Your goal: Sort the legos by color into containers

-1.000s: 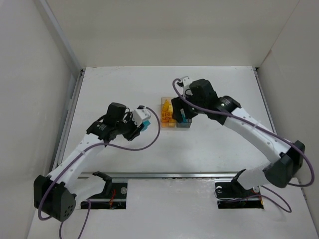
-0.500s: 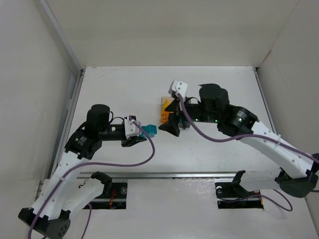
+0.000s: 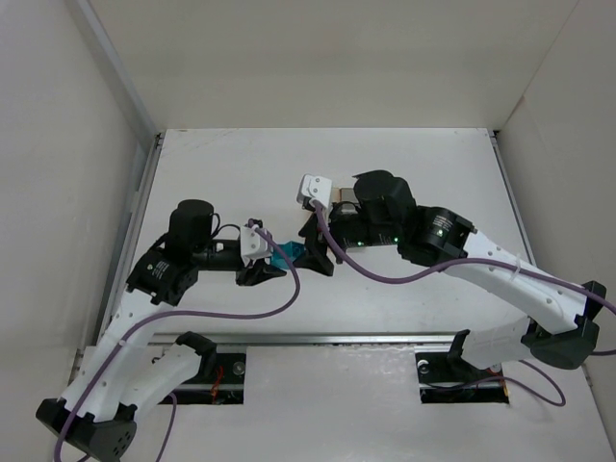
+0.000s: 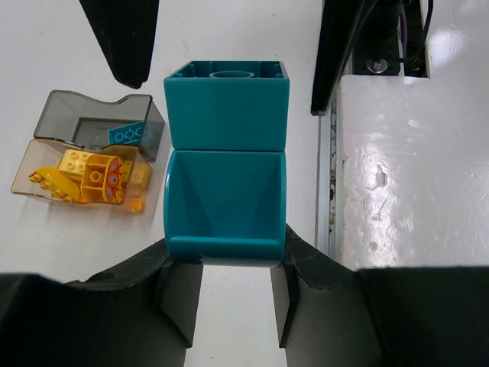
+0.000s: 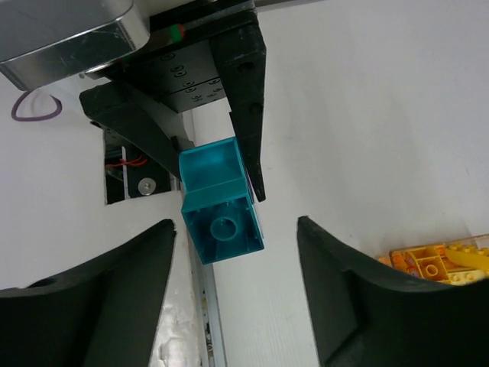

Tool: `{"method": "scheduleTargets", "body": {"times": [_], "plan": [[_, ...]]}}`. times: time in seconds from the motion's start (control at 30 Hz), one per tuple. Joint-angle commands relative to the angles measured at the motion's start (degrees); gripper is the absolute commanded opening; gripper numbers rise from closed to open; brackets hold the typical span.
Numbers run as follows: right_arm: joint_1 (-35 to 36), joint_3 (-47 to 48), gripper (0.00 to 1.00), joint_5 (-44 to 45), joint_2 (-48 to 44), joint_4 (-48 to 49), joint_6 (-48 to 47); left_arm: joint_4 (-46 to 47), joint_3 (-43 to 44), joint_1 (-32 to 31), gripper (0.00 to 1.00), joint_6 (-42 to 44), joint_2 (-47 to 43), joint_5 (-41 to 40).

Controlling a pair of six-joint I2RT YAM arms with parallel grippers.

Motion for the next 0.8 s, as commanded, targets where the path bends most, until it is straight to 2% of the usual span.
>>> {"method": "scheduleTargets", "body": {"times": [0.0,0.07,0.2,0.4,0.5,0.53,0.77], "plan": [[0.17,2.52,0.67,0.75,-0.59,1.26,-0.73,2.68,2.48,-0.32,0.0,-1.96,-1.08,2.74],[0.17,2.52,0.57,1.29,0.02,1.27,-0.73,2.68,3.01,-0.32,0.0,-1.97,-1.08,3.36],[0.17,1.99,0.47,2.34,0.64,4.16,0.68,3.74,3.01,-0.32,0.0,-4.34,-1.61,3.89],[0.17,-0.91,0.36,3.14,-0.42,9.61,3.92,5.31,2.48,-0.32,0.0,-7.23,-2.14,4.41],[0.17,-2.57,0.18,5.15,-2.34,11.36,5.24,5.85,1.87,-0.32,0.0,-7.85,-2.14,4.41],[0.17,-3.19,0.01,5.68,-3.05,12.07,5.77,5.85,1.26,-0.32,0.0,-7.85,-2.14,4.41],[0.17,-7.58,0.0,14.9,-8.68,15.42,7.09,4.0,-4.1,-0.32,0.0,-4.79,-3.28,-1.46]]}}
